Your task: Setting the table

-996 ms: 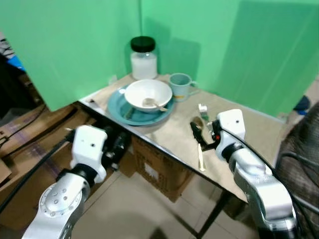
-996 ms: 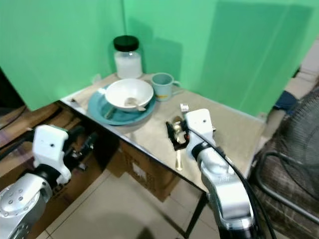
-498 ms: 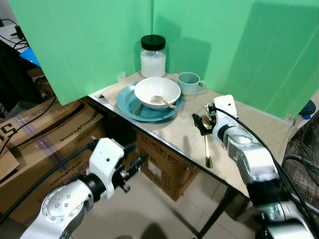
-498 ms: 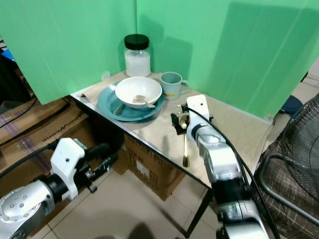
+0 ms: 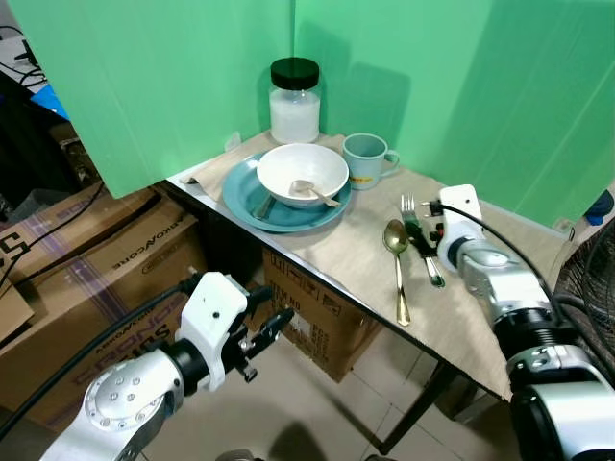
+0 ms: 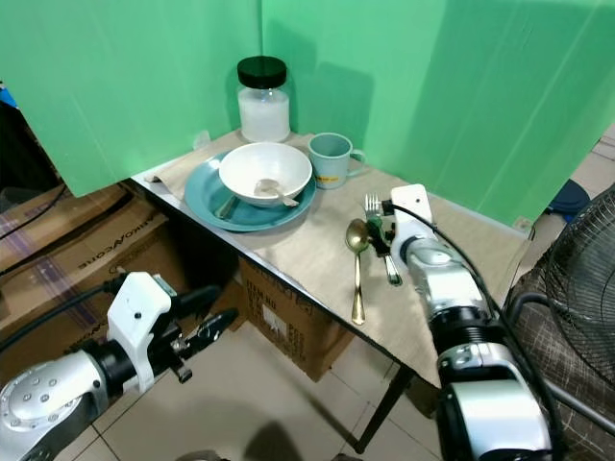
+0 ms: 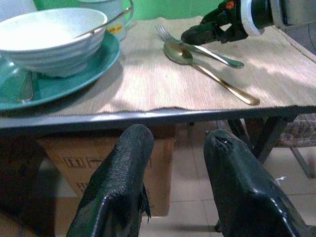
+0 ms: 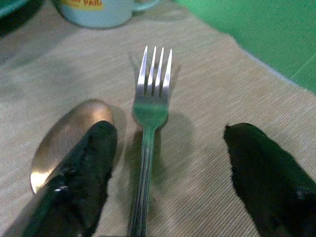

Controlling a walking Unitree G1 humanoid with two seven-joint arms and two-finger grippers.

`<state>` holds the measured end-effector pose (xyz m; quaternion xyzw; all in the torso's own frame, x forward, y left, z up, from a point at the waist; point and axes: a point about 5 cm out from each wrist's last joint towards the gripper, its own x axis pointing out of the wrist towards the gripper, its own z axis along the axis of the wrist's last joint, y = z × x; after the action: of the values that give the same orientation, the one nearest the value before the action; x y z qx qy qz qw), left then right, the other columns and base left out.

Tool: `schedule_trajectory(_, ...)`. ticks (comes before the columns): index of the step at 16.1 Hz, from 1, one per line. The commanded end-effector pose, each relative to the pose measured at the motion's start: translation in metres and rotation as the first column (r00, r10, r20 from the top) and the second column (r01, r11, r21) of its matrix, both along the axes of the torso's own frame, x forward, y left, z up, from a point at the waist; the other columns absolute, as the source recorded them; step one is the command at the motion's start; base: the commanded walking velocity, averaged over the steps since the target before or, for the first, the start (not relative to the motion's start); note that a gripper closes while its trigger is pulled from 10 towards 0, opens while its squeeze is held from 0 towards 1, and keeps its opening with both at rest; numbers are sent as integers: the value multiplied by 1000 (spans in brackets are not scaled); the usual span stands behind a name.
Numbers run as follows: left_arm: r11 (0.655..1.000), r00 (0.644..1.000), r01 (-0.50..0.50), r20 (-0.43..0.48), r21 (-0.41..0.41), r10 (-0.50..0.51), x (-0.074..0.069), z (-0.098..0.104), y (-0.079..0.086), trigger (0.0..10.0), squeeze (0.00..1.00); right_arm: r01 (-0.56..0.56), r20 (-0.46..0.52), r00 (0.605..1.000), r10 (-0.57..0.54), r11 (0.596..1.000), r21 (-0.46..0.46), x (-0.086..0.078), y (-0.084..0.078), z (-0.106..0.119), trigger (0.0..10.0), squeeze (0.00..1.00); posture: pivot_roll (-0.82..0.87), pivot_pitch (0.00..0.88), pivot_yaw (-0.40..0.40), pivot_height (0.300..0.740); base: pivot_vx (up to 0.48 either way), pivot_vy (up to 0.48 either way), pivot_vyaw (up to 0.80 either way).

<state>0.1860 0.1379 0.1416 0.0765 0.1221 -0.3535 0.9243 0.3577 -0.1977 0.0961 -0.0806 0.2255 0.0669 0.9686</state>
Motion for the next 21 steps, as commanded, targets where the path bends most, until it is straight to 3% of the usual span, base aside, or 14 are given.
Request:
schedule_trajectory(1, 1000, 1000, 26, 4, -6, -25, -2, 2, -2, 10000, 0, -24, 7, 1000, 24, 1000, 14, 3, 1, 3, 0, 0, 82, 0, -20, 740, 0, 0, 0)
schedule_trajectory(11, 1000, 1000, 28, -1, -4, -28, 1, 2, -1, 10000, 0, 2, -131, 991, 2, 999, 33, -4, -8, -21, 0, 0, 81, 0, -14, 740, 0, 0, 0)
schedule_trajectory(21, 1000, 1000, 16, 14, -7, -15, 2, 4, -1, 10000, 0, 59, -160, 986, -46, 995, 75, -4, -13, -23, 0, 0, 80, 0, -14, 740, 0, 0, 0)
